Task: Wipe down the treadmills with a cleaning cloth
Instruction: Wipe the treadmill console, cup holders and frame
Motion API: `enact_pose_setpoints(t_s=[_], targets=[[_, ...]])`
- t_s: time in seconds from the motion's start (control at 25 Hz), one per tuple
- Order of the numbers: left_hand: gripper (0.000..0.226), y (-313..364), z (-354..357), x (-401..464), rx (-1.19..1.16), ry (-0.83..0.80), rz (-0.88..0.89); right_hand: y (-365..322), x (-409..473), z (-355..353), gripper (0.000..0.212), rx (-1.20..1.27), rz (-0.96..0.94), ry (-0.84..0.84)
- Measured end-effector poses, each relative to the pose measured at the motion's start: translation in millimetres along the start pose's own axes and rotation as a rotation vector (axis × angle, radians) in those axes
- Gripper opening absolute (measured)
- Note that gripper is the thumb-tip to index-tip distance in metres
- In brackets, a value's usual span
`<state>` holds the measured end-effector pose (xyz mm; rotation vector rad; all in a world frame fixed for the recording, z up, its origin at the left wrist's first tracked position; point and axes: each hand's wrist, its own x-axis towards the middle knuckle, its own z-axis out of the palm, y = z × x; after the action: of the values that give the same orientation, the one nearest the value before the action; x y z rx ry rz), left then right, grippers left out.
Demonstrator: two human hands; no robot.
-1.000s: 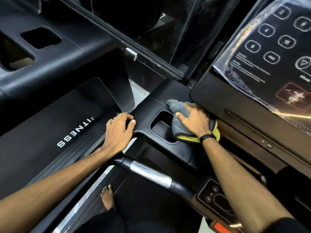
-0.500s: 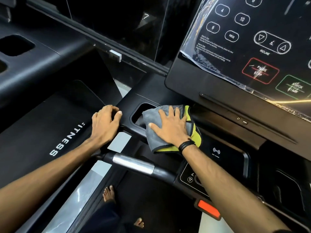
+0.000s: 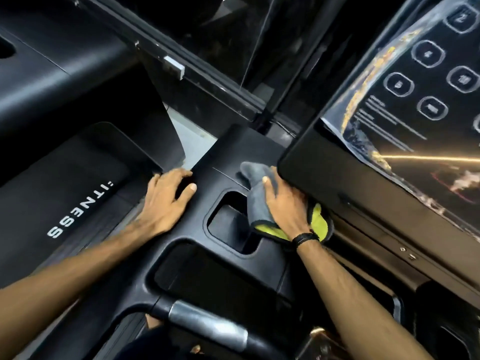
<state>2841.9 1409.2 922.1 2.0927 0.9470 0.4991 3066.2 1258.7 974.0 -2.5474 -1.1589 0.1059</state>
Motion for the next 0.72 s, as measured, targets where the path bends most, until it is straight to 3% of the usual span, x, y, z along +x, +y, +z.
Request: enact_pose_setpoints(t_s=[0.08,0.16,0.24,0.32,0.44,0.56,0.64,0.72], targets=[[0.067,-8,6,2,-0.013,-0.025,-0.004,-7,27,11,0.052,0.262,0.271,0.071],[0.068,-13,11,2,-0.034,0.003,-0.023,-20,62,20,0.053,0.278,0.335,0.267],[0.071,-16,14,3,-0.068,0.035,-0.052,-36,112,27,0.046,0.085,0.374,0.306],[0.072,-12,13,4,-0.082,0.034,-0.072,-63,148,35,0.055,-0.241,0.429,0.112],[0.070,-4,8,0,-0.109,0.073,-0.074,-96,120,61,0.072,-0.496,0.074,-0.092],[0.076,-1,1,3,-0.171,0.113,-0.088,-79,20,58,0.073,-0.430,-0.271,-0.091],[0.080,0,4,5,-0.184,0.093,-0.110,-53,13,38,0.070,-0.421,-0.203,-0.075],[0.080,-2,6,6,-0.179,0.098,-0.114,-52,66,32,0.070,-0.431,0.018,-0.040]])
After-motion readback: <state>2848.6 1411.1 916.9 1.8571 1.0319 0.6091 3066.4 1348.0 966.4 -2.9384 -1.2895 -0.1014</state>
